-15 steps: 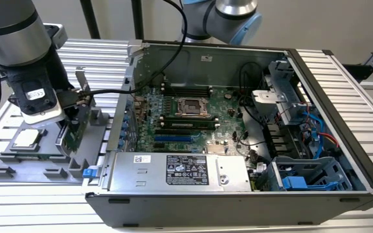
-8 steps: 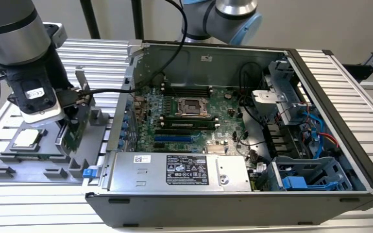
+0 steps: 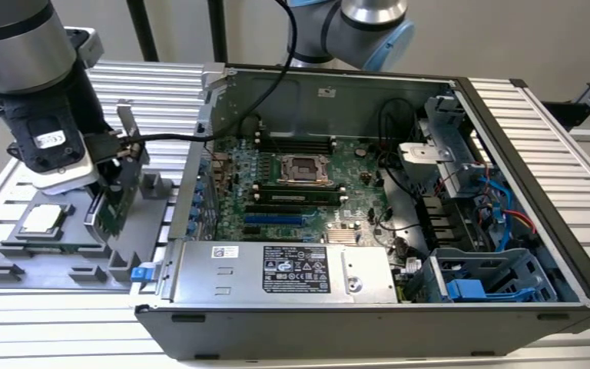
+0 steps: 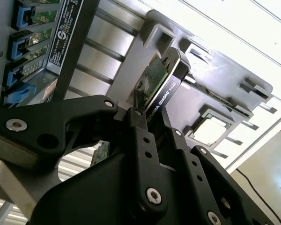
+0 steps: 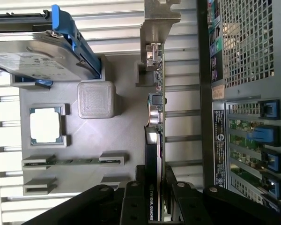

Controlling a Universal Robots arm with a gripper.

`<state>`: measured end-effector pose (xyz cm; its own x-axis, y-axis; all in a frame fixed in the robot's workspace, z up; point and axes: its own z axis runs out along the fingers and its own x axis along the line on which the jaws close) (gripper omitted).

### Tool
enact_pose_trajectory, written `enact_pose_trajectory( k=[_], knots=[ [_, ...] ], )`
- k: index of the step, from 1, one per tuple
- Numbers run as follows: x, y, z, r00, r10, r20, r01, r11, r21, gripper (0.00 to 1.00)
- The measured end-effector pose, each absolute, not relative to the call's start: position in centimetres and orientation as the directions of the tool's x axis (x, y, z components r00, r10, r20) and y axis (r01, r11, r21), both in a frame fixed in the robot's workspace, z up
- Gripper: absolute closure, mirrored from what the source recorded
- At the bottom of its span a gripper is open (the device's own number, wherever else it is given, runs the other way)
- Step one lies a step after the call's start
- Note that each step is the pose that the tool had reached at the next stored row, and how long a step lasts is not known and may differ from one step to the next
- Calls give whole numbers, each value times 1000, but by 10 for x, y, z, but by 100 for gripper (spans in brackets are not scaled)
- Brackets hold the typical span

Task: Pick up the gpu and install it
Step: 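Pick up the gpu and move the gpu toward the slot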

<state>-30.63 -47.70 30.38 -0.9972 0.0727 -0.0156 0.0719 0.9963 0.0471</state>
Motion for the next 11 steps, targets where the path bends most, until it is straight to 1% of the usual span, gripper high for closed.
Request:
enact_pose_trajectory(
  k=[11],
  knots=[
    [-306,-477,317,-997,73,-16,72,996,47,100]
  ],
)
